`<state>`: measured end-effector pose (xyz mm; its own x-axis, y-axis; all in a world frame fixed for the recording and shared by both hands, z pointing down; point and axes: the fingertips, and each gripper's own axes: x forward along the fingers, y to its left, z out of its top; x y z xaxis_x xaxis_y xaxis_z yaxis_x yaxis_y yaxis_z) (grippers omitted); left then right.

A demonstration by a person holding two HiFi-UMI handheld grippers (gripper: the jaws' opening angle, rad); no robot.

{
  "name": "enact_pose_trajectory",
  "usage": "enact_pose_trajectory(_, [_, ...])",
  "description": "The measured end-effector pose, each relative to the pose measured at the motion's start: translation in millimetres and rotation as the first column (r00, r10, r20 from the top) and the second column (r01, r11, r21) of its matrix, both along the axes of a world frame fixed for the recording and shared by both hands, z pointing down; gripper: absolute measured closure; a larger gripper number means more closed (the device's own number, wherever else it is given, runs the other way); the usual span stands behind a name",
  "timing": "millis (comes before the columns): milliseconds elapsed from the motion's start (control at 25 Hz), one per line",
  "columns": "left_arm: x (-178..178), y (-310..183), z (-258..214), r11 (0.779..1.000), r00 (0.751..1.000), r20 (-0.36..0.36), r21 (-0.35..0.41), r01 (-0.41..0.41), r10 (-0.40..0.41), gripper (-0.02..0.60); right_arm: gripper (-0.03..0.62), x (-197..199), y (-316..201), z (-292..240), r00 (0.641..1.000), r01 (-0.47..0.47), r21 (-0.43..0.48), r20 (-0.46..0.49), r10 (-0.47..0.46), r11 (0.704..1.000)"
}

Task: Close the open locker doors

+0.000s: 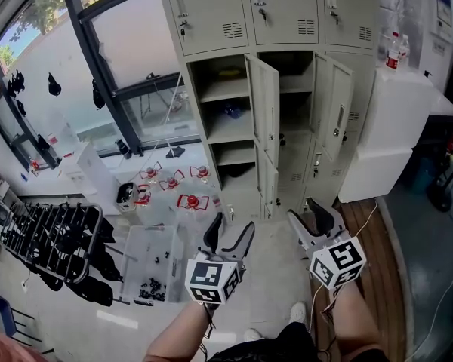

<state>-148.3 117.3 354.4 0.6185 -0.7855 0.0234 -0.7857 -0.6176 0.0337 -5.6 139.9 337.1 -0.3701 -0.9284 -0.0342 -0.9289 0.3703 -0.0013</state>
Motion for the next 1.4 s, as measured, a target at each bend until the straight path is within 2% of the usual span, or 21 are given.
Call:
enact_pose_trajectory(280, [22.0,-36.2,-2.1,1.000,1.000,0.003,0.009,0.016,-0.016,0.265,0.390,23.5,-40.4,-3.8,1.000,0.022,0.013,0.013,-0.022,1.000])
enact_pose_trajectory(800, [97.8,-135.5,-17.6,0.998,0.998,0.031,0.039,0.046,-0.047,0.265,0.390,96.4,-152.3,-16.0,0.996,0.066,0.039,0.063,-0.069,0.997])
enact_pose_trajectory(1400, [172.0,-231.0,-21.4,0.992,0.993,0.006,0.033,0.121,-0.121,0.265,0.390,152.9,-254.0,-17.9,0.982,0.184,0.024,0.044,-0.185,0.983])
